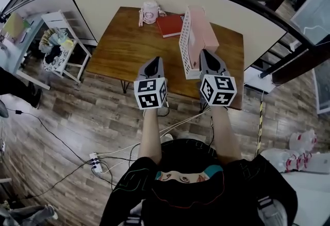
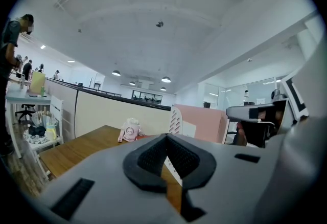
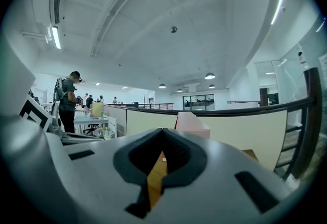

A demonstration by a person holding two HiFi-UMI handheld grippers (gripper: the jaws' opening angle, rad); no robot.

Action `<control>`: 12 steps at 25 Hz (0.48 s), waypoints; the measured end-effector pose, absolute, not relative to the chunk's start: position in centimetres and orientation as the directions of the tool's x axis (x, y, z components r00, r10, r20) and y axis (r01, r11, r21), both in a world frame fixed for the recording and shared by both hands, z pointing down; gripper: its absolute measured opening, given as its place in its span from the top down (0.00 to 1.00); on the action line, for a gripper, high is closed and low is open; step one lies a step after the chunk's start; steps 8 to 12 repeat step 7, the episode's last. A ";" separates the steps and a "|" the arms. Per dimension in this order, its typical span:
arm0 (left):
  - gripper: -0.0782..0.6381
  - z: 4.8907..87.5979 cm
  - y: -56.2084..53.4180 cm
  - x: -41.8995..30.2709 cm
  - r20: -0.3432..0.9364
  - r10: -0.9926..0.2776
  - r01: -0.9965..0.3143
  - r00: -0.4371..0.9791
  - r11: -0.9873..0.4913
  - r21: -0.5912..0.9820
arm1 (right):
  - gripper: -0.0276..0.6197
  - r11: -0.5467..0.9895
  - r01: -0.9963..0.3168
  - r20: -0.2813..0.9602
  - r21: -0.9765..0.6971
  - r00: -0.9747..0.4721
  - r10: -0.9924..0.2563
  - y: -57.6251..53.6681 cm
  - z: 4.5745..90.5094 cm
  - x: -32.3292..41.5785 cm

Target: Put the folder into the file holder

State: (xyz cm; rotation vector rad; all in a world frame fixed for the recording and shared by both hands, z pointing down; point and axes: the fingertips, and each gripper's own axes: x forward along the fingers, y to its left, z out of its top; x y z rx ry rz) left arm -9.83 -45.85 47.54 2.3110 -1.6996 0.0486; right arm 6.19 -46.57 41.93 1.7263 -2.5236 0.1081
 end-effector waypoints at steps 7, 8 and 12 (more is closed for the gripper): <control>0.89 47.9 -46.6 -9.8 0.184 -0.933 -0.940 0.309 -0.271 0.207 | 0.95 0.363 -0.932 0.117 0.001 -0.361 -0.925 -47.1 42.5 6.4; 0.89 47.9 -46.6 -9.8 0.184 -0.933 -0.940 0.309 -0.271 0.207 | 0.95 0.363 -0.932 0.117 0.001 -0.361 -0.925 -47.1 42.5 6.4; 0.89 47.9 -46.6 -9.8 0.184 -0.933 -0.940 0.309 -0.271 0.207 | 0.95 0.363 -0.932 0.117 0.001 -0.361 -0.925 -47.1 42.5 6.4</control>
